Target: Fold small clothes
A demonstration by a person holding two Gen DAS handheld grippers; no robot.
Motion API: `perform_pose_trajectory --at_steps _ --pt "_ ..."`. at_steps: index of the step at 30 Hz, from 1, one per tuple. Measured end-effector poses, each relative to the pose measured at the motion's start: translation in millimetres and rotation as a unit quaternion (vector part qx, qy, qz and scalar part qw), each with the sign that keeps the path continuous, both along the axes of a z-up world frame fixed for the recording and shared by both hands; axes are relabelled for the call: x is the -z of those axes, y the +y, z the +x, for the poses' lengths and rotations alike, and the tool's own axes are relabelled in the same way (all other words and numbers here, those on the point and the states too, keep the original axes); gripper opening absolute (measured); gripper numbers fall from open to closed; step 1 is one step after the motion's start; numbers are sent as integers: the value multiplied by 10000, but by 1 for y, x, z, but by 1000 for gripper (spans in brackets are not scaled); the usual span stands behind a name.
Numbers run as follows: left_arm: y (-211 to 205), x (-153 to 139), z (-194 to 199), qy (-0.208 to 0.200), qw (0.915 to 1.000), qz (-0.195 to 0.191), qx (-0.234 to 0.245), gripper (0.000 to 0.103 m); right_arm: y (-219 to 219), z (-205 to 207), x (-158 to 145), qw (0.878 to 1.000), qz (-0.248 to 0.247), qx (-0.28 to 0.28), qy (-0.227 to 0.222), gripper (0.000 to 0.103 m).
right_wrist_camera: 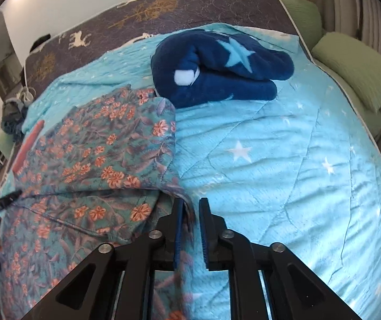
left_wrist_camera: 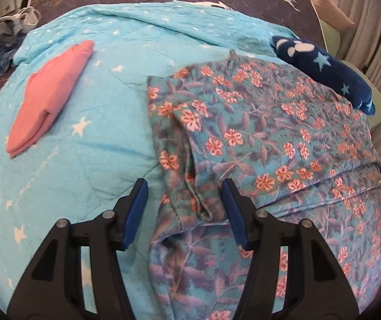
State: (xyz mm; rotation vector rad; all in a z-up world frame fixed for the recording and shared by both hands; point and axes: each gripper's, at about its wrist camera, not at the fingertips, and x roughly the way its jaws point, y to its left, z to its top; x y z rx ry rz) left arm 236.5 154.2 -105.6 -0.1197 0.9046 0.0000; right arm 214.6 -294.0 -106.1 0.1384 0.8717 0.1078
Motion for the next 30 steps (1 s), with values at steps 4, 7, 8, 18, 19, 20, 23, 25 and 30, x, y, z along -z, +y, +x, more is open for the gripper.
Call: perform_pose_trajectory --at_steps 4,7,8,18,19,20,23,25,30 --pt "-31 -57 -14 -840 9963 89 188 57 1 -5 -16 9995 -106 -131 -250 16" --pt "-81 -95 3 -1232 9862 -120 1098 82 11 -5 -21 9988 -193 -279 -354 28" --pt "-100 -101 17 -1214 9823 -236 1409 84 17 -5 -20 9983 -288 -326 -396 32" --pt "-251 -39 174 573 9664 -820 2369 84 18 10 9 9984 -151 -512 -186 52" --pt "-256 -34 179 598 9658 -919 2351 84 11 13 3 9983 -18 -534 -245 52" --pt "-258 -33 178 592 9652 -1009 2339 84 3 17 -3 9983 17 -488 -326 52" --pt "-261 -27 188 779 9535 -1554 2461 83 -25 40 -18 9991 -76 -80 -404 52" --pt "-269 -18 198 1279 9376 -1845 2657 73 -41 61 -18 9995 145 -6 -268 52" --pt "-294 -11 204 1839 9079 -1906 3249 59 -39 60 -14 9976 606 -264 -196 52"
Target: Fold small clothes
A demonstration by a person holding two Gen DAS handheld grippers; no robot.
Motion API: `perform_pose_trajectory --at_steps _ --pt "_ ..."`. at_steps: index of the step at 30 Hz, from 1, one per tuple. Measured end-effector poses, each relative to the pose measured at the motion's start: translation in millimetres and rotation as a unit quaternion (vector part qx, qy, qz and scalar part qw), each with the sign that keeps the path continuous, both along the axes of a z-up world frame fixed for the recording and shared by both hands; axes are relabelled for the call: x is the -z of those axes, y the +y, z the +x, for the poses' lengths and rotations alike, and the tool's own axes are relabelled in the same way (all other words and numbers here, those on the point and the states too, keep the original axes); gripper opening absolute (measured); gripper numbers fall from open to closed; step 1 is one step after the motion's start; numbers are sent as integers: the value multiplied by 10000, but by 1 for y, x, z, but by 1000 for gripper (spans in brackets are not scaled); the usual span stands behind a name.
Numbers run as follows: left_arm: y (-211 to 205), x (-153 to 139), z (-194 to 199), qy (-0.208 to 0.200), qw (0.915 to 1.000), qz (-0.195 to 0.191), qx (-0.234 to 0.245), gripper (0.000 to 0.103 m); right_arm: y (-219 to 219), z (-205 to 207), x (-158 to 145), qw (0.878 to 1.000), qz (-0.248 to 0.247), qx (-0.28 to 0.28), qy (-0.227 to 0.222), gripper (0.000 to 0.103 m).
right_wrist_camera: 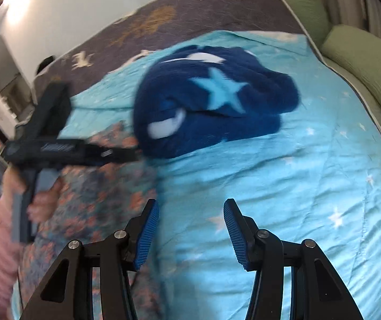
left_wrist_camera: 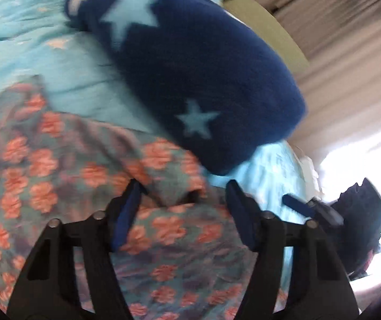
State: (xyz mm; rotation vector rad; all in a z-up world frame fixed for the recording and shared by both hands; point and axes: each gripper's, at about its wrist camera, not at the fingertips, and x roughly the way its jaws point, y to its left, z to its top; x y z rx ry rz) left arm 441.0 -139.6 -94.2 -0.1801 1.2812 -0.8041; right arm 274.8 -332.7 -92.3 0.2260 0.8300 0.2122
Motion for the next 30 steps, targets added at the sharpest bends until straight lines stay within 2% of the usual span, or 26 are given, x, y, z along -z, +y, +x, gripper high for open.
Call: perform_pose_trajectory --at_steps 2,5,9,11,13,15,17,20,22,25,28,30 --pt "-9 -4 -2 333 9988 -218 274 57 10 -14 0 9997 -27 -231 -68 52" --pt "-21 -18 -8 134 9987 -281 401 57 17 -33 4 9988 -106 -477 -93 54" --pt "-27 -8 12 369 9986 -377 -88 58 16 -39 12 9987 -304 -382 -126 56" --pt "-27 2 20 412 9977 -434 -318 58 11 -36 18 9995 -184 -269 -58 56" --pt "-23 7 22 500 9953 -694 -456 61 8 -36 22 9997 -30 -230 5 56" --pt "-22 4 17 453 9945 -796 -504 61 9 -38 25 9997 -26 -238 34 56" --pt "-22 -7 5 269 9966 -713 -314 62 11 -41 26 9996 -123 -261 22 56" --pt "-26 -25 -9 42 9974 -712 63 71 21 -46 28 9982 -342 -497 -3 61" --pt "-32 -30 -11 -9 9975 -700 64 75 33 -44 32 9964 -527 -660 3 63" --pt "-50 -16 10 252 9978 -559 -247 76 47 -37 34 9940 -862 -670 -64 64" --pt "-64 5 27 506 9961 -427 -591 78 40 -32 37 9970 -569 -532 -51 64" --pt "-70 7 35 615 9932 -587 -790 83 30 -31 40 9985 -297 -464 -51 64"
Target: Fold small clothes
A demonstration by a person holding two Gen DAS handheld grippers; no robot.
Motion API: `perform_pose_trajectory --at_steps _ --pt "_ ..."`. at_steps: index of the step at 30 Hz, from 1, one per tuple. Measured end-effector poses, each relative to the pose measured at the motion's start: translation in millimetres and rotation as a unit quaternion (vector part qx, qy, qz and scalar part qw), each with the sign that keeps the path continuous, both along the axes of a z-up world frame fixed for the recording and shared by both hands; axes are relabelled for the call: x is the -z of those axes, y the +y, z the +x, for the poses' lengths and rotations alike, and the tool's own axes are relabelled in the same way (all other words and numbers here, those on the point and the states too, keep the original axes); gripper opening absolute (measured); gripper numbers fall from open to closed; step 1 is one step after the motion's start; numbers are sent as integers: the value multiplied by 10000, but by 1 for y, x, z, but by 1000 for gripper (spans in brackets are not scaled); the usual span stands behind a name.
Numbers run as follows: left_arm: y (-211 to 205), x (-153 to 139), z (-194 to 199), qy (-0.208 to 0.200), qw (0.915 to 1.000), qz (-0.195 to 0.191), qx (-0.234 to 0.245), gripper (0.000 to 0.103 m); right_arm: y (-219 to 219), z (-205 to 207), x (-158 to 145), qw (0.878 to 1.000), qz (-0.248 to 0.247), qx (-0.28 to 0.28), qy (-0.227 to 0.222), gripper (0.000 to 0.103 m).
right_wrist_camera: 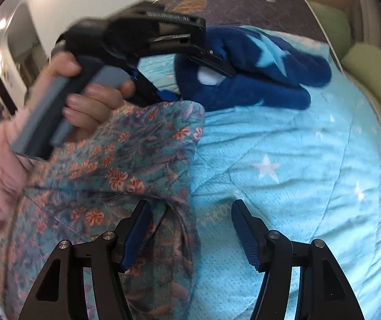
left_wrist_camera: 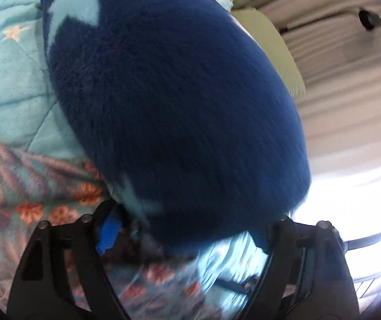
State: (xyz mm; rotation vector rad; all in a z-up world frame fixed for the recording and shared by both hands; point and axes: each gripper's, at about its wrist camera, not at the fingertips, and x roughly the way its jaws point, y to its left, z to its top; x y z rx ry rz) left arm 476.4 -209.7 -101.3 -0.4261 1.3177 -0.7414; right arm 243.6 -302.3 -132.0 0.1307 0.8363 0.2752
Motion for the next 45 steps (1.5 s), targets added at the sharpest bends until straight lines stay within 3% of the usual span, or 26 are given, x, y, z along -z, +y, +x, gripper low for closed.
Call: perform_pose_trajectory --at_steps 4,7,9,11,12,14,15,17,19,21,22,23,24,25,27,28,29,30,32,36,39,42,45 --pt "-1 -3 0 -48 9999 -134 -43 84 -20 1 1 9983 524 253 -14 64" --pt "8 -17 -21 -535 9981 75 306 83 -37 -6 -14 9959 826 320 -200 65" --pt "17 -28 -41 -828 9953 119 491 83 -51 1 -29 9953 737 511 -364 65" --pt "30 -37 -59 -954 9941 -12 522 83 -63 26 -34 9949 634 768 -146 65" --pt "41 -43 -68 -1024 9934 -74 509 83 -72 46 -32 9925 1000 697 116 65" --pt "59 -53 -87 -1275 9903 -43 559 83 -92 81 -21 9740 2092 673 554 64" --pt "65 -56 -94 -1369 9888 5 591 84 -101 101 -13 9574 2712 624 773 65" --pt "85 -54 -98 -1518 9861 190 644 84 -106 133 0 9303 3467 404 1128 68" --pt "92 -51 -106 -1576 9848 380 617 84 -104 161 16 9023 4064 384 1384 78" --pt "105 -46 -107 -1590 9842 571 537 84 -102 183 27 8905 4285 544 1430 82" --pt "108 -42 -107 -1562 9847 586 497 83 -102 190 24 8979 4168 694 1239 82" --pt "113 -40 -108 -1510 9858 577 461 83 -104 193 13 9130 3870 932 897 79" --pt "116 -37 -109 -1461 9867 559 434 83 -106 193 1 9259 3577 1063 594 63" --pt "121 -35 -112 -1448 9870 540 434 83 -106 193 -14 9410 3173 1143 291 53" --pt "114 -32 -110 -1464 9871 472 444 83 -113 197 -45 9639 2292 1343 -197 52" --pt "113 -31 -110 -1465 9873 423 443 83 -118 203 -54 9722 1877 1381 -232 52" --pt "108 -31 -108 -1450 9878 347 443 83 -121 207 -55 9749 1741 1381 -117 52" --pt "105 -33 -105 -1434 9883 264 445 83 -130 212 -51 9743 1769 1362 294 53" --pt "97 -33 -97 -1450 9881 202 478 84 -138 205 -43 9690 1888 1428 700 53" --pt "82 -38 -81 -1480 9876 344 386 83 -116 125 -55 9892 823 1192 230 54" --pt "90 -35 -89 -1385 9900 108 263 83 -76 52 -60 9993 312 188 -123 55" --pt "93 -36 -100 -1434 9894 47 243 83 -26 -11 -56 9962 -351 -716 -360 65" --pt "100 -36 -115 -1484 9885 154 236 83 21 -32 -40 9869 -1076 -1075 -536 69"
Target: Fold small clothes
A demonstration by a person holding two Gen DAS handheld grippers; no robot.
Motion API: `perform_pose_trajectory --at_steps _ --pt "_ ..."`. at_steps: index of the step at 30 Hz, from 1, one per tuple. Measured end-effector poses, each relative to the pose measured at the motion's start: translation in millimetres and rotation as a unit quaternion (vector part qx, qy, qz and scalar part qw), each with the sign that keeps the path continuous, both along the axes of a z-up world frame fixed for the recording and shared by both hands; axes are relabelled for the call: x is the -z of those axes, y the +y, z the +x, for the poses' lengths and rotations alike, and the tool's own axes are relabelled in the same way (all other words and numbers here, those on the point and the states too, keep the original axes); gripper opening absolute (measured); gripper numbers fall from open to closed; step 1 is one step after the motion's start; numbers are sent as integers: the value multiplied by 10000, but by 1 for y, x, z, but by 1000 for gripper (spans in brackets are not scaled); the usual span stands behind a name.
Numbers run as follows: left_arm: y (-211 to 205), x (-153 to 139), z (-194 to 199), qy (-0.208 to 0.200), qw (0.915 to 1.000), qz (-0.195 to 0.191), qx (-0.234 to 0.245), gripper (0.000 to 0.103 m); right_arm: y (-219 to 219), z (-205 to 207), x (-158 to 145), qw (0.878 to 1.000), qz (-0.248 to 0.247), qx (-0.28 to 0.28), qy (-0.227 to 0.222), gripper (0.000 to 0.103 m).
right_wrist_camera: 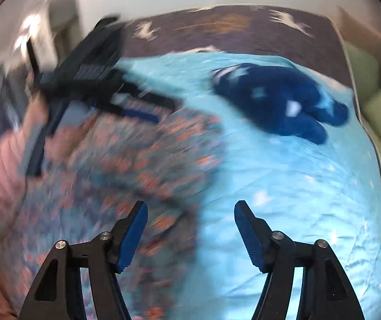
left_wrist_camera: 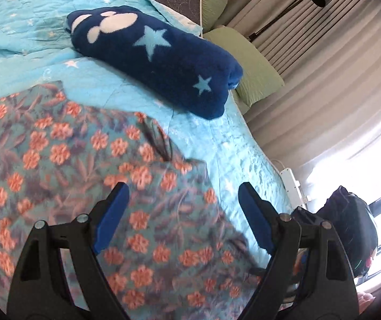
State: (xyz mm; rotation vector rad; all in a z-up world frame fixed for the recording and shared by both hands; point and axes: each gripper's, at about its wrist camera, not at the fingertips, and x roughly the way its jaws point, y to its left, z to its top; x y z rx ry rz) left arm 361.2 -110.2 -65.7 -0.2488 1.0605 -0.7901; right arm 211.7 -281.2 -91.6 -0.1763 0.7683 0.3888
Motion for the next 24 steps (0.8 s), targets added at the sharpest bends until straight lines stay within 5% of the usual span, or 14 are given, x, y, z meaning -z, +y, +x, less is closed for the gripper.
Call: perform_pose_trajectory --at_steps 3,4,8,12,13,17,21,23,24 --pt "11 -1 -14 25 10000 2 -49 83 30 23 24 9887 -1296 687 -313 68" --pt "15 -1 -20 29 10000 -56 -67 83 27 28 28 9873 -1311 842 -323 67" --pt "29 -7 -57 -142 9998 -149 86 84 3 34 21 9865 -573 1440 -522 58" --pt "20 -15 -62 -555 9983 170 108 84 -11 14 11 9897 166 1346 -456 10" --pt "17 -17 -55 -571 9982 156 103 84 -12 9 11 9898 160 1343 -439 6" --pt "-3 -16 4 -279 9996 18 -39 84 -14 0 19 9900 -37 1369 -336 6" --pt "-37 15 62 491 9985 193 -127 84 -24 -3 22 9893 377 1404 -81 8" --pt "-53 33 73 765 9962 410 -6 84 -21 -5 19 9908 361 1295 -147 20" --pt "-61 40 74 806 9952 549 94 84 -17 -5 19 9920 266 1219 -182 43"
